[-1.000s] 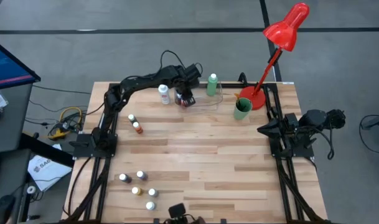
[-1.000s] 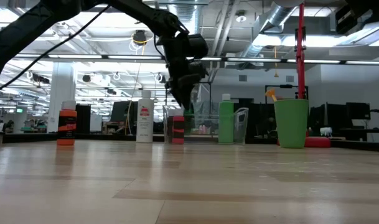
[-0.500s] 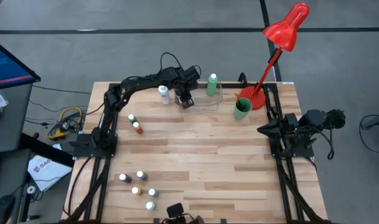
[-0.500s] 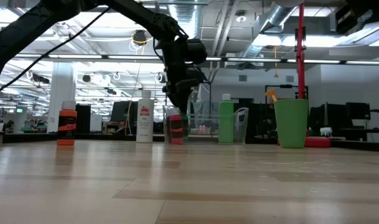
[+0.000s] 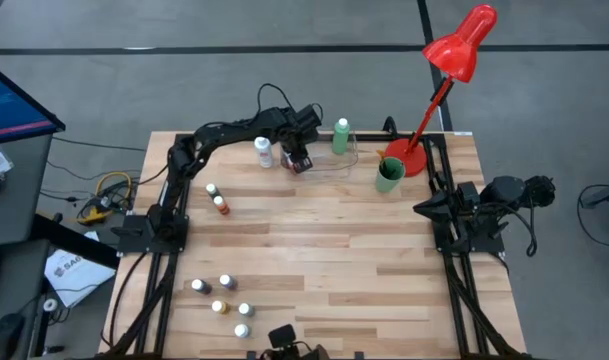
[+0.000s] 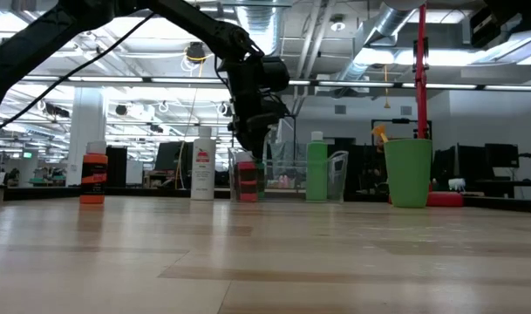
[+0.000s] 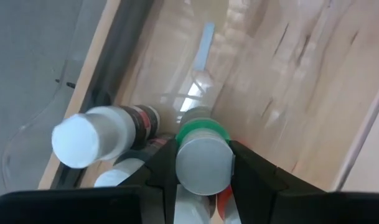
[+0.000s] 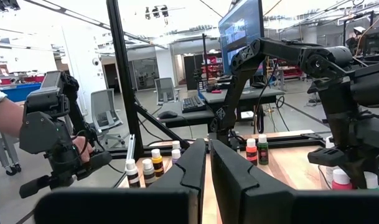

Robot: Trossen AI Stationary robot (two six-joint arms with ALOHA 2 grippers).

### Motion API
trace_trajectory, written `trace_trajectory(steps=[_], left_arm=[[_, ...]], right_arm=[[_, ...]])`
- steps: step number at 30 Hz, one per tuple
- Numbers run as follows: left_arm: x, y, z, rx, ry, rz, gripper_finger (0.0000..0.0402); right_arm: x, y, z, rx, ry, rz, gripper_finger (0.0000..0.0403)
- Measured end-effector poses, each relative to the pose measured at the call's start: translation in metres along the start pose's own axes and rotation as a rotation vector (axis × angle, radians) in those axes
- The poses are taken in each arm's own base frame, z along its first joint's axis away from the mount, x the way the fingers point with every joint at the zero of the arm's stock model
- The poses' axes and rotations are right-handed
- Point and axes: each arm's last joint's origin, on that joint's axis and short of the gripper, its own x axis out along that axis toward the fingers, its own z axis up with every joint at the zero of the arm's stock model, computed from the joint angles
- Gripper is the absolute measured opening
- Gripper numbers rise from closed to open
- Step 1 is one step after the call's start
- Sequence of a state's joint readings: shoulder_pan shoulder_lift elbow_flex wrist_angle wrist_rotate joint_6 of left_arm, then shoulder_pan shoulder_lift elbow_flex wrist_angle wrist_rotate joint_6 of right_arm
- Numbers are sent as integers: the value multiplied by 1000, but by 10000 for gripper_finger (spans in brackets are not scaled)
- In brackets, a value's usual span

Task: Pick & Place Paint Supplies
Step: Put the small green paint bottle into the transparent bin

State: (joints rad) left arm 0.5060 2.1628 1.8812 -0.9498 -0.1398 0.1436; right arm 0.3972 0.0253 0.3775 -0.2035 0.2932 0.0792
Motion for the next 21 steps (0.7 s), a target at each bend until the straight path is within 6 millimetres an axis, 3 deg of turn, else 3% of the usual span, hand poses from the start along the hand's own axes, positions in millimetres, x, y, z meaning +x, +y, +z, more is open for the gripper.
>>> trace_trajectory(steps=[9,21], left_arm=[[0,2,0,-3,0,0,103],[0,3,1,-7,-13,2,137]], right_arm=[[0,0,0,0,0,0,21],[0,0,0,0,0,0,21]])
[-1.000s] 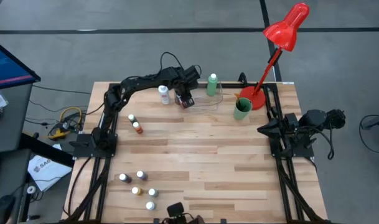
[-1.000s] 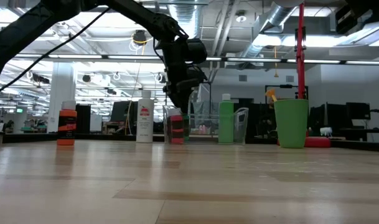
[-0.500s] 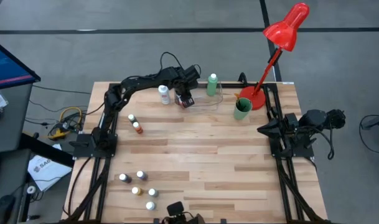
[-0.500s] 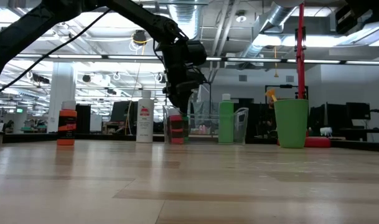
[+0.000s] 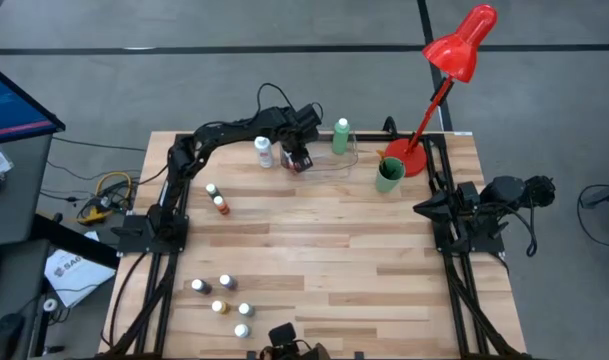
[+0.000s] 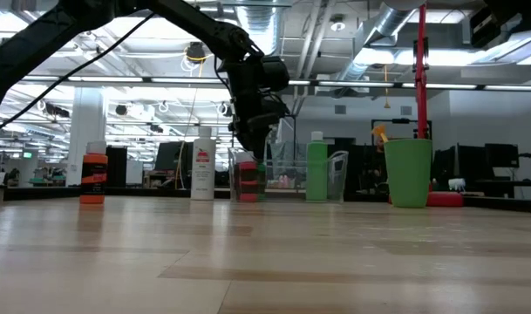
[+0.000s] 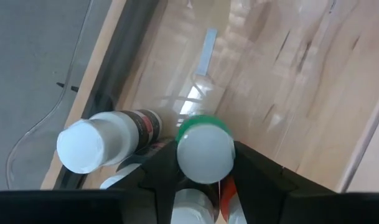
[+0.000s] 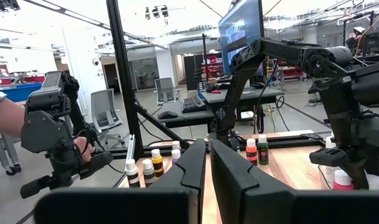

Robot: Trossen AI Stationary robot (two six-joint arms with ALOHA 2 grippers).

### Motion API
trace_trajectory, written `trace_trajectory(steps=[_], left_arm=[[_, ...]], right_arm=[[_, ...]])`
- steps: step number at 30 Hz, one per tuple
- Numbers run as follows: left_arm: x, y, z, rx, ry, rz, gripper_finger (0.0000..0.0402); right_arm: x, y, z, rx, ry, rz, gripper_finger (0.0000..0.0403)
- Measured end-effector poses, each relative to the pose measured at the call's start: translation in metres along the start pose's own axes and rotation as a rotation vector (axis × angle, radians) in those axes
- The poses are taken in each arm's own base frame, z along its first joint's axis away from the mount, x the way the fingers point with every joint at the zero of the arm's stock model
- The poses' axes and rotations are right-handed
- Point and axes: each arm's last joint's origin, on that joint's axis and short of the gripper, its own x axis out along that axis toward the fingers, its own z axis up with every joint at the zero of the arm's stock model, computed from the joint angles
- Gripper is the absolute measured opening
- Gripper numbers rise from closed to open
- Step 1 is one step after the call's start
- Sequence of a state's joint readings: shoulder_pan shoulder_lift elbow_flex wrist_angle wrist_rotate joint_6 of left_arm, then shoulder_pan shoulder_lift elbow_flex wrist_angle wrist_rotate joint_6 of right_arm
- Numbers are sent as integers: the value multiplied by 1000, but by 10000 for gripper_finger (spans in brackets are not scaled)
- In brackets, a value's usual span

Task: Pick & Place Paint Supplies
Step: Put the small green paint bottle into the transparent bin, then put the small orange paint bottle into the transparent bin

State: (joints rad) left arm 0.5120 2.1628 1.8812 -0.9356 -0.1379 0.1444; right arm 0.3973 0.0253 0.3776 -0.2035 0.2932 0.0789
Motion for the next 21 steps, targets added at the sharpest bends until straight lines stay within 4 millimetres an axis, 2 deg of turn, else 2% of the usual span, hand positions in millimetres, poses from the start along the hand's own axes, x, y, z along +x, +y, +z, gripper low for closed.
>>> trace_trajectory(steps=[11,18,21], left_arm=[[-4,0,1,-1,-14,1,144],[-28,3,2,-10,-64,14,185],[-50,5,1,-37,-112,23,200]], right_arm=[[0,0,0,0,0,0,21],[0,0,0,0,0,0,21],[0,0,0,0,0,0,21]])
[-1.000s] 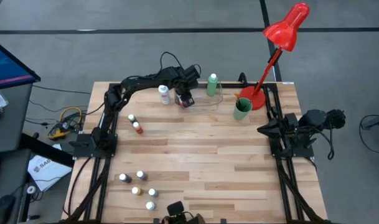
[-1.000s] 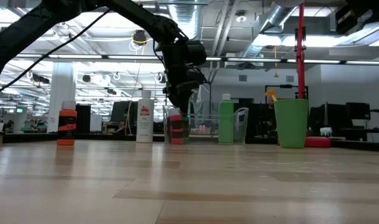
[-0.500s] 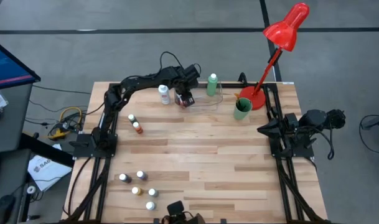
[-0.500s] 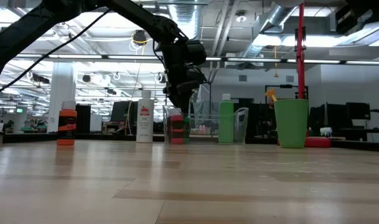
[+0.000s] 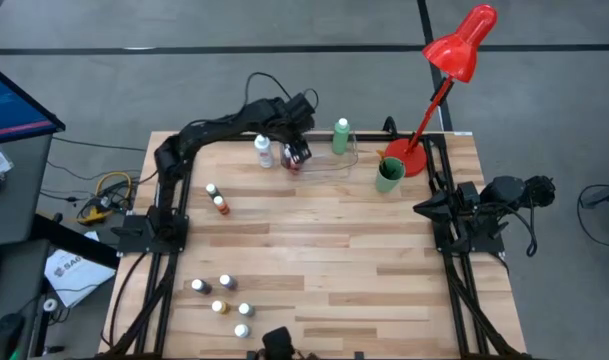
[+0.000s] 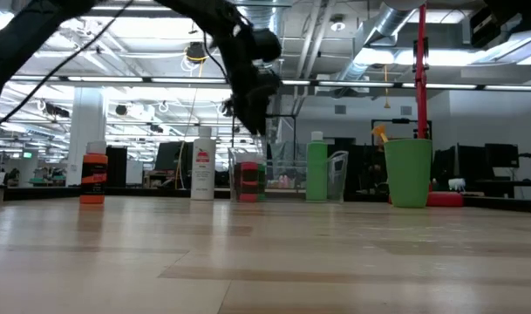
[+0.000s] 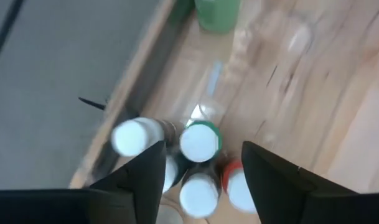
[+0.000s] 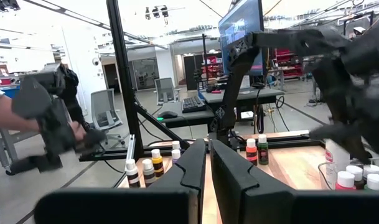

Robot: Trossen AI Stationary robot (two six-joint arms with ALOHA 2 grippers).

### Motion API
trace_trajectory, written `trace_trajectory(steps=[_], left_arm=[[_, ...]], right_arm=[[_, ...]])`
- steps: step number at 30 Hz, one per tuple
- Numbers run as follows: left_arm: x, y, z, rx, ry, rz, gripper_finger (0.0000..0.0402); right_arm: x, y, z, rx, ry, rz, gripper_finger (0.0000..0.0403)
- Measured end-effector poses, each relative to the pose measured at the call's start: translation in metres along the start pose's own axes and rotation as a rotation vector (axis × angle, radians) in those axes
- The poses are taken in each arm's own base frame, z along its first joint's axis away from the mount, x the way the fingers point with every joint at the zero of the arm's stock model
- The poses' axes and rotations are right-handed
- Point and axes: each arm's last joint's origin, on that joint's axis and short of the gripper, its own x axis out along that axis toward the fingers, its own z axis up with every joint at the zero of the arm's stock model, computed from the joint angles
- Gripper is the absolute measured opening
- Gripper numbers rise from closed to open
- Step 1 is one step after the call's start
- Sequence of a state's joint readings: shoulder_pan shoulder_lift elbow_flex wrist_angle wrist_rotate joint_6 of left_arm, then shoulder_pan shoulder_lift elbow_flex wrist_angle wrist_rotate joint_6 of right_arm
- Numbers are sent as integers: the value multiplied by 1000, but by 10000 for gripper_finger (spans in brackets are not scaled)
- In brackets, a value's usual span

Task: Pick & Place Paint Supplies
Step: Put the small orange paint bottle into the transparent bin

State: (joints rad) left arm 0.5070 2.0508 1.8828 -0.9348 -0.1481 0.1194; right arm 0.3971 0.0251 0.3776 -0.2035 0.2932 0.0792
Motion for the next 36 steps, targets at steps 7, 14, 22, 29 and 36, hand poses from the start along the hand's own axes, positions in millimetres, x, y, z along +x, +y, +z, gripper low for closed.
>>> trace_trajectory(steps=[7,14,22,29,36], left_arm=[[-102,-7,-16,1,-88,-16,210],[-198,-3,-72,-155,-42,14,214],[-225,3,-151,-410,-17,56,214],[-193,-11,-213,-450,21,29,214],[-160,-30,-240,-439,70,-66,214]], right_arm=[[0,0,0,0,0,0,21],[0,0,0,0,0,0,21],[0,0,0,0,0,0,21],[0,0,0,0,0,0,21],[0,0,0,0,0,0,21]])
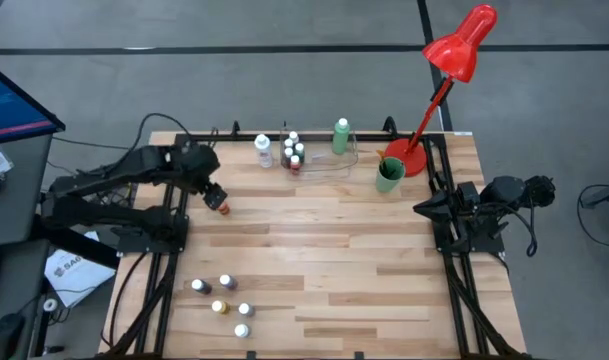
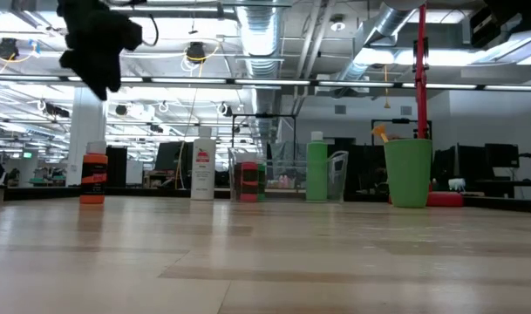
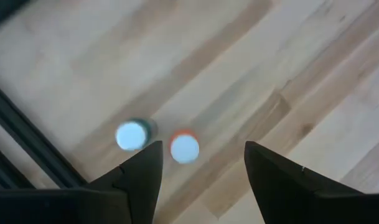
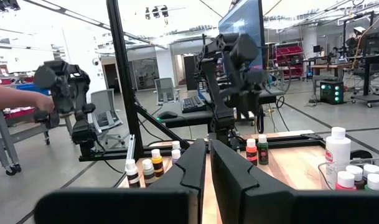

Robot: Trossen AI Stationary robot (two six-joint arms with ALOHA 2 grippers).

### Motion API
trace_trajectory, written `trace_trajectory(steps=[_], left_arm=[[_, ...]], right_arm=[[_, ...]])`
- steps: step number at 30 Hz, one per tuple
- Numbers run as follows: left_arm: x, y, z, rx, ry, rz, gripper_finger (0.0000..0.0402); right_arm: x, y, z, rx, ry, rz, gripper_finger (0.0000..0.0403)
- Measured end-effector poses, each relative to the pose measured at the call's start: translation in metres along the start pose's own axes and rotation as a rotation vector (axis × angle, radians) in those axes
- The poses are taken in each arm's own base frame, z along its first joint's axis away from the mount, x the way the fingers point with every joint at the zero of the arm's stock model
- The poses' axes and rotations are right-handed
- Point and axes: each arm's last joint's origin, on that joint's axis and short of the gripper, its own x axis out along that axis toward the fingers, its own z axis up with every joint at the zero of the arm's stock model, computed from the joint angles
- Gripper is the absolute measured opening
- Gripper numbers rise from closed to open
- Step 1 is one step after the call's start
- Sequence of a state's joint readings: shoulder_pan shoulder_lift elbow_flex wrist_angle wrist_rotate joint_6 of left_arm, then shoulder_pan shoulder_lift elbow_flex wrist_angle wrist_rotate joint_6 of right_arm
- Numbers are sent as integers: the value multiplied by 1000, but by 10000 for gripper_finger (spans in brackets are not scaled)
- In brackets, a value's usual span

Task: Pick & Place Paint Supplies
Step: Put the small orange paint bottle into the transparent bin

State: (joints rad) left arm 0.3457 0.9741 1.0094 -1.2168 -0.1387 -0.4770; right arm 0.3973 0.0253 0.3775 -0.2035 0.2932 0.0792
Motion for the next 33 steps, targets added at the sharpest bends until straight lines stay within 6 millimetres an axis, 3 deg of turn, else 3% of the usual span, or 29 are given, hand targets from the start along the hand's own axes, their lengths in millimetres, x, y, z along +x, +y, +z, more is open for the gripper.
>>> trace_trajectory(steps=[11,33], left_arm=[[42,-13,-13,-39,168,68,214],[83,-25,0,69,258,219,214]], right_arm=[[0,0,0,0,0,0,21],[0,0,0,0,0,0,21]])
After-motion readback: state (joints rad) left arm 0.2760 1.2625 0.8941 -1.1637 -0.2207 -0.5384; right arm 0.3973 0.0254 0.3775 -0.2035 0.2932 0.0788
